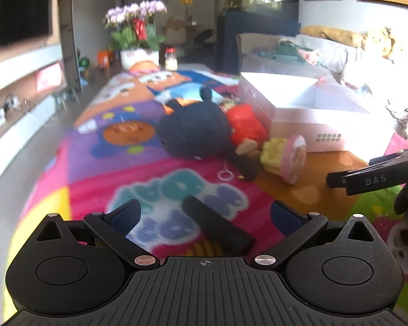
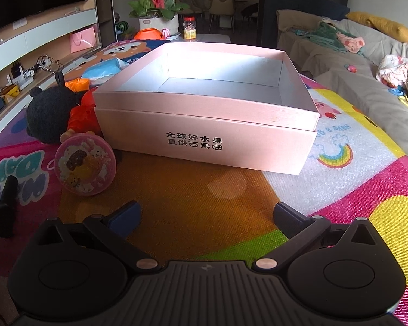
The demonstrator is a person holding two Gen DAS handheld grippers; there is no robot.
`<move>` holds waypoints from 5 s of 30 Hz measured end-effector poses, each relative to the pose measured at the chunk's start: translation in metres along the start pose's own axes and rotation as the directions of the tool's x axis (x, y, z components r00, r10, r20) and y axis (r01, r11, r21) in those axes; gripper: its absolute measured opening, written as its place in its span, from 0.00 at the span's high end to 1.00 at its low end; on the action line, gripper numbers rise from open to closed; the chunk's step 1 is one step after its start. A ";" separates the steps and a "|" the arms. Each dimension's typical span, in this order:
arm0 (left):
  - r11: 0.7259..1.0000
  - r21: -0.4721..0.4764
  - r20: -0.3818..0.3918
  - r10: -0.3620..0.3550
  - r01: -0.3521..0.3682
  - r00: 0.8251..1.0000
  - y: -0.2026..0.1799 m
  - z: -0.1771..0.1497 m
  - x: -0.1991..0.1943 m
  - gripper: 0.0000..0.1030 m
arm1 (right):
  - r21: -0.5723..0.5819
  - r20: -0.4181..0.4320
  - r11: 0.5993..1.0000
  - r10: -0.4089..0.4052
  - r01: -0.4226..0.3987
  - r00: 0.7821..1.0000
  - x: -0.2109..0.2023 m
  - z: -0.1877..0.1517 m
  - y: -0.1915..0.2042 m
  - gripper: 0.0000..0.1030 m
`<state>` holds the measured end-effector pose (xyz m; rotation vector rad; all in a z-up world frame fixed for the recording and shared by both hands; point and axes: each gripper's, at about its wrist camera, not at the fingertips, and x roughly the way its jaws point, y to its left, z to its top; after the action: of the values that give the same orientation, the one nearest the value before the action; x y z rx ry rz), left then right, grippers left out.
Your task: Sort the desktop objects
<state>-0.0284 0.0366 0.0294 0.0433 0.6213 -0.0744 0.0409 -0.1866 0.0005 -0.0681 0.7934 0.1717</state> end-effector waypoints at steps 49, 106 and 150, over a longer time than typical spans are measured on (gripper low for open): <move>0.963 0.091 -0.137 -0.240 0.254 0.961 -0.016 0.027 0.064 0.00 | 0.116 0.148 0.973 0.183 -0.201 0.972 -0.054 -0.040 -0.047 0.00; 0.969 0.119 0.006 -0.219 0.217 0.976 -0.045 0.021 -0.020 0.23 | -0.287 0.218 0.955 0.145 -0.079 0.965 -0.113 -0.005 0.005 0.46; 0.917 -0.344 0.011 0.216 -0.200 0.976 0.065 0.010 0.052 0.00 | -0.567 0.351 0.818 0.128 0.102 0.928 -0.021 0.035 0.126 0.67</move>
<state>0.0244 0.0975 0.0082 -0.2290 0.5705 0.2398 0.0286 -0.0614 0.0402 -0.5950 0.3311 0.4256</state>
